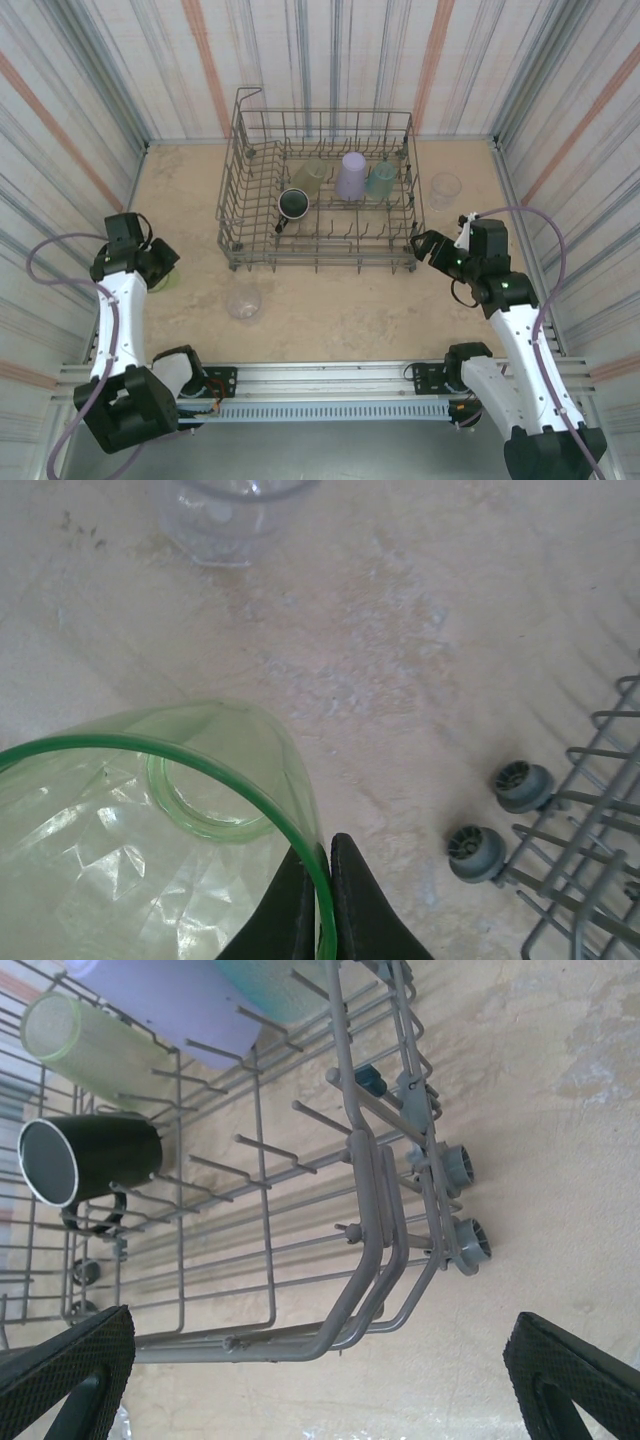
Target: Load the cups into the dish rack
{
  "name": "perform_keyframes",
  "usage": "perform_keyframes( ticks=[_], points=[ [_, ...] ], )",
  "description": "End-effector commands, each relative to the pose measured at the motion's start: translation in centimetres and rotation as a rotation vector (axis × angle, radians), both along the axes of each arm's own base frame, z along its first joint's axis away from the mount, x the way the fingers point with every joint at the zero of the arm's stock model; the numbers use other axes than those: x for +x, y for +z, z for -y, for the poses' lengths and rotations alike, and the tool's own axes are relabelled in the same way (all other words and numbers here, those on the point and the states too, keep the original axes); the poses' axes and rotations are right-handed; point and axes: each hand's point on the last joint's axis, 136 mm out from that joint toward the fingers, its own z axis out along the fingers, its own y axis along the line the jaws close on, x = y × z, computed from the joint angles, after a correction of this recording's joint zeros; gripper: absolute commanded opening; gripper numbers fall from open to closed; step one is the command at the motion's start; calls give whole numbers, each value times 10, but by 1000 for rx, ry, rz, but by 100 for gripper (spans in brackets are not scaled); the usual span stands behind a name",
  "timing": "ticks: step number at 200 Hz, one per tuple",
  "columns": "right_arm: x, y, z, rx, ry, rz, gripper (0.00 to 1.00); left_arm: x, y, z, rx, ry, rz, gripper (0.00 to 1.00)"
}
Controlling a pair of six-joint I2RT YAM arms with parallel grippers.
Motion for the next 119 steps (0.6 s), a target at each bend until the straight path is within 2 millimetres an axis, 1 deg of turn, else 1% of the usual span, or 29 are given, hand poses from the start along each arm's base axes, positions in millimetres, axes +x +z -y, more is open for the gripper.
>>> perform_keyframes(
  ticks=[1,38,59,86,119],
  points=[
    [3,10,-6,31,2,7,99,3,20,5,5,-56,41,0],
    [11,24,-10,30,-3,14,99,9,34,9,-14,-71,86,0],
    [15,28,-17,64,5,10,99,16,42,12,-26,-77,138,0],
    [19,32,-21,65,-4,9,99,25,50,17,-51,-98,175,0],
    [25,43,-26,75,-7,19,99,39,70,22,-86,-125,237,0]
  ],
)
